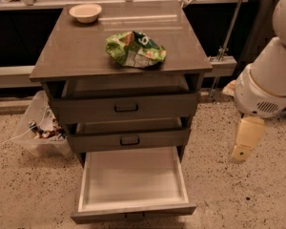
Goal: Close bottom drawer
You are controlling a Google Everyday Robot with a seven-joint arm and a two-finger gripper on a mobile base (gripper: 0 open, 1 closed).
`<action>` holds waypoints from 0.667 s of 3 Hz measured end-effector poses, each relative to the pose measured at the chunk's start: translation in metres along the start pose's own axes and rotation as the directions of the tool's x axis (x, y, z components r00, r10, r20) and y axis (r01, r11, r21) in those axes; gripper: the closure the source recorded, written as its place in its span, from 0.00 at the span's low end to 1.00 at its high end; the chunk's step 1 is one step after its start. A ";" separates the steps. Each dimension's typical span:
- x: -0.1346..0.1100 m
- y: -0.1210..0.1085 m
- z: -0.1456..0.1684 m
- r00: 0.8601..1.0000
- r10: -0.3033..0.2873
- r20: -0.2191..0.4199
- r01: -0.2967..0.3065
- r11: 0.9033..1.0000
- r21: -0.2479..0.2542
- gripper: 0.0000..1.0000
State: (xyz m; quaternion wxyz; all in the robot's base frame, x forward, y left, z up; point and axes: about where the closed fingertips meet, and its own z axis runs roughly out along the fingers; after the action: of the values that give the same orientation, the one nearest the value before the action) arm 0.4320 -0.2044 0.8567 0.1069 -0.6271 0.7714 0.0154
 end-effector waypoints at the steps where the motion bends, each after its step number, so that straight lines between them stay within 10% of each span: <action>1: 0.008 0.013 0.037 1.000 0.014 -0.012 -0.015 0.997 -0.077 0.00; 2: 0.010 0.025 0.065 1.000 0.027 -0.007 -0.027 0.991 -0.127 0.00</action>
Offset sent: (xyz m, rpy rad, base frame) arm -0.0257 0.0121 -0.1031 0.0470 0.1888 -0.0084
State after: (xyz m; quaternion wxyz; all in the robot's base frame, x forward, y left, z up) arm 0.4155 -0.1981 0.7884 0.0644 -0.6222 0.7776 0.0644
